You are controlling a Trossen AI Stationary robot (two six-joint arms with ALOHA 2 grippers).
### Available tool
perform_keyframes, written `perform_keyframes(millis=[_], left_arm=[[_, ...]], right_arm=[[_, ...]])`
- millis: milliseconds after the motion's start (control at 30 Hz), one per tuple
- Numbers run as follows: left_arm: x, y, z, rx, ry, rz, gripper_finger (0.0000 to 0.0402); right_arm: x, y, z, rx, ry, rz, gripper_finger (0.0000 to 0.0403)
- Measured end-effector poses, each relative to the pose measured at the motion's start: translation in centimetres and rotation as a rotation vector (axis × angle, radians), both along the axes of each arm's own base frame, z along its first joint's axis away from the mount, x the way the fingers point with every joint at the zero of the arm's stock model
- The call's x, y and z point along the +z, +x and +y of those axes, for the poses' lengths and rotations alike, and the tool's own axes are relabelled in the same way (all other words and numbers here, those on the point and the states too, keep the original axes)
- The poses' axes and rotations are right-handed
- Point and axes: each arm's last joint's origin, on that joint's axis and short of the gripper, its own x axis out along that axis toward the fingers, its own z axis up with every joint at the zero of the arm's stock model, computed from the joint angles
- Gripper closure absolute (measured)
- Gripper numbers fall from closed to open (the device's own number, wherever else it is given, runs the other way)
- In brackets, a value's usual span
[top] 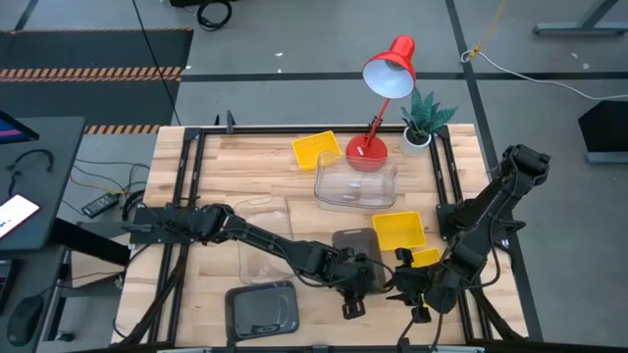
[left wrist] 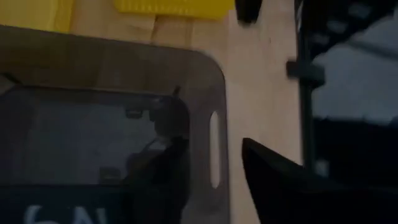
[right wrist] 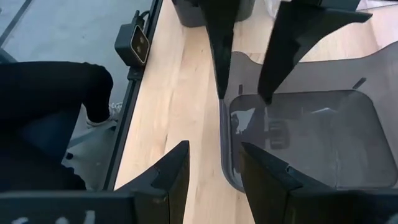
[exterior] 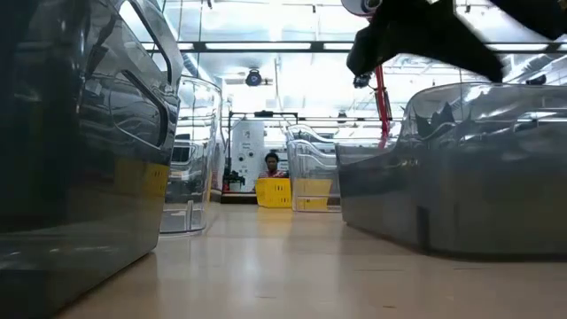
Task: Stack baskets by color
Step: Stack the black bin on the left black bin
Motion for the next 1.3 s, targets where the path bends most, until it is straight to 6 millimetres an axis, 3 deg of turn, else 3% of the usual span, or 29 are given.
perform_keyframes(millis=[133, 333, 467, 600, 900, 1100, 1300], left_arm=[[0.1, -0.3, 2.4, 0.013, 0.066, 0.084, 0.0211], [-0.2, 0.4, 7.3, 0.086, 0.181, 0.14, 0.0205], [-0.2, 0.7, 9.1, 0.115, 0.317, 0.131, 0.0205], [-0.6, 0.7, 10.6, 0.134, 0.345, 0.168, 0.0205], [-1.0, 0.9, 11.4, 0.128, 0.443, 0.172, 0.0185], [-2.7, 1.3, 12.6, 0.098, 0.303, 0.239, 0.0175], [-3.3, 1.3, 13.3, 0.102, 0.298, 0.267, 0.0236]], right_arm=[[-0.1, 0.0, 0.1, -0.015, -0.004, -0.016, 0.026], [-0.1, 0.2, 0.2, -0.035, -0.007, -0.039, 0.026], [-0.1, -0.1, 0.3, -0.024, -0.018, -0.03, 0.026], [0.1, -0.8, 0.1, -0.014, -0.045, -0.02, 0.026], [0.1, -1.1, -0.1, -0.022, -0.081, -0.027, 0.026], [0.1, -1.1, -0.1, -0.024, -0.083, -0.029, 0.026], [0.1, -1.2, 0.2, -0.018, -0.079, -0.039, 0.026]])
